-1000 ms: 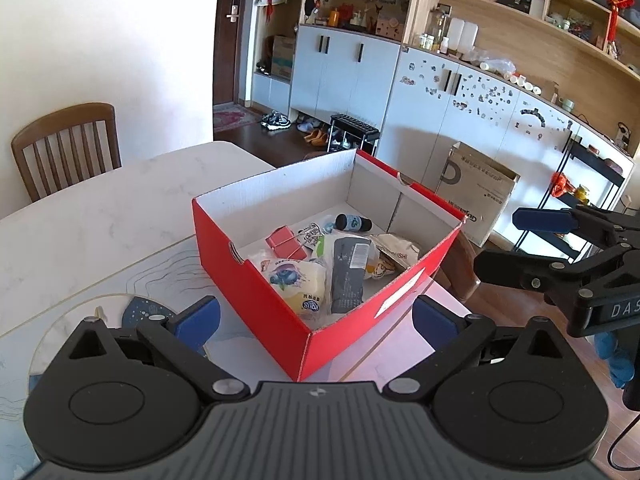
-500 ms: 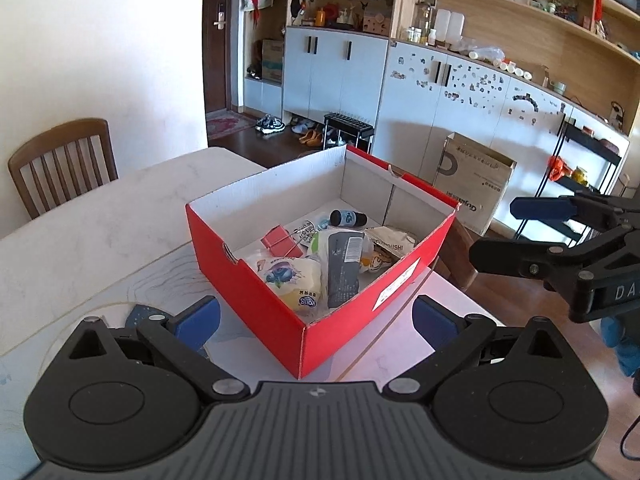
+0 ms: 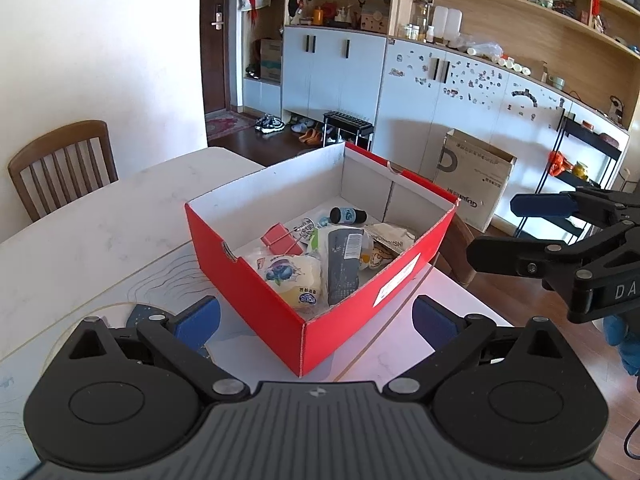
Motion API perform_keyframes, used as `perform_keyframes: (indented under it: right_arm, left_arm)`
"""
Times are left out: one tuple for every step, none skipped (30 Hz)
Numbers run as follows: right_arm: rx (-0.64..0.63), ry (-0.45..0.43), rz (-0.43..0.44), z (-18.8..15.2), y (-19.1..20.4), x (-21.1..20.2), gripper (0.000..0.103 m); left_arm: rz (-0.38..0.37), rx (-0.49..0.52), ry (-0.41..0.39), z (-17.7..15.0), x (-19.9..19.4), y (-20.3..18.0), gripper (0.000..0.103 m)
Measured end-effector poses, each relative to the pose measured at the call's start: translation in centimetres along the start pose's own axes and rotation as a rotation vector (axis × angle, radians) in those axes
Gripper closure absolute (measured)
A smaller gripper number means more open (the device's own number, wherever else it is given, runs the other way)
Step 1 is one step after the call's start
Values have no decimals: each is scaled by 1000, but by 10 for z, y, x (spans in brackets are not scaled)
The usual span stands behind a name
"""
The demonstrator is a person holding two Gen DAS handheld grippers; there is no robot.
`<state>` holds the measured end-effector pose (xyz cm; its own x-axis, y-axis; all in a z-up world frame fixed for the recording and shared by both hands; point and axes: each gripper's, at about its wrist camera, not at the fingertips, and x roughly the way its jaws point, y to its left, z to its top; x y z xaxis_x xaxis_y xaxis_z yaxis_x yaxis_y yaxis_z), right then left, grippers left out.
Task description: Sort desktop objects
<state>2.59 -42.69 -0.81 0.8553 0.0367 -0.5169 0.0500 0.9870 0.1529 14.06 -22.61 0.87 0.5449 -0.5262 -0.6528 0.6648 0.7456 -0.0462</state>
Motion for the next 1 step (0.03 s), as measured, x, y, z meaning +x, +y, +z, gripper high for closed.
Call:
perform_keyframes:
  right_arm:
    - [0, 0, -1, 0, 0, 0, 1]
  left_arm:
    - [-3, 1, 0, 0, -1, 1, 0]
